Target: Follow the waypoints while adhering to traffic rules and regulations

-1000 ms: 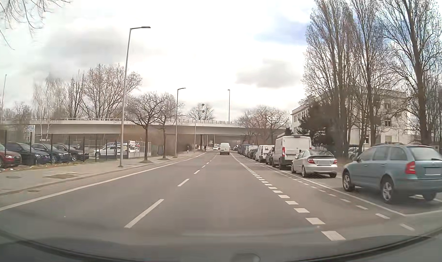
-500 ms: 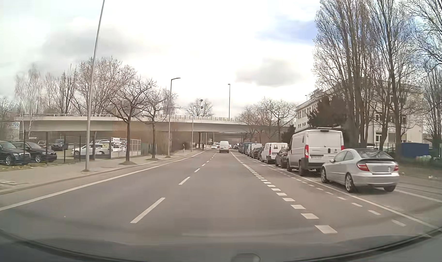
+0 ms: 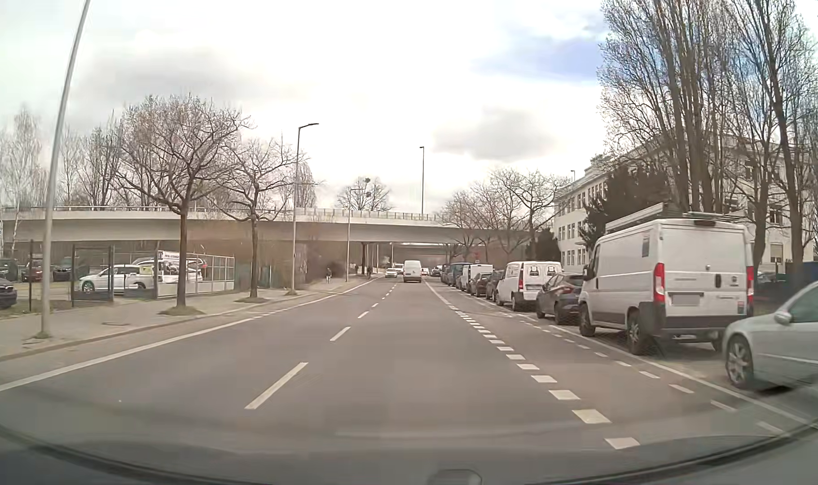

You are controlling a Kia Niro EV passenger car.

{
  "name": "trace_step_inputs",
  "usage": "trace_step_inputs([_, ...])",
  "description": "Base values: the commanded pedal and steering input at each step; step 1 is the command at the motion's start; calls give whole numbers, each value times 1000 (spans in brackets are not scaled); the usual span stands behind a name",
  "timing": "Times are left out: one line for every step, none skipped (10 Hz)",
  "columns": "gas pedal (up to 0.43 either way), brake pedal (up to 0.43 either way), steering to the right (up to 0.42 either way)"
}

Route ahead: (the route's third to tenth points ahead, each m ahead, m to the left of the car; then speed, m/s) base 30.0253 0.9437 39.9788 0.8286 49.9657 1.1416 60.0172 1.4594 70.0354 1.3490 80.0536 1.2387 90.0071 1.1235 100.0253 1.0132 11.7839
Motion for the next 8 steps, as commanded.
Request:
trace_step_inputs([59, 0, 3])
trace_step_inputs([59, 0, 3])
trace_step_inputs([59, 0, 3])
trace_step_inputs([59, 0, 3])
trace_step_inputs([59, 0, 3])
trace_step_inputs([59, 0, 2])
trace_step_inputs([59, 0, 3])
trace_step_inputs([59, 0, 3])
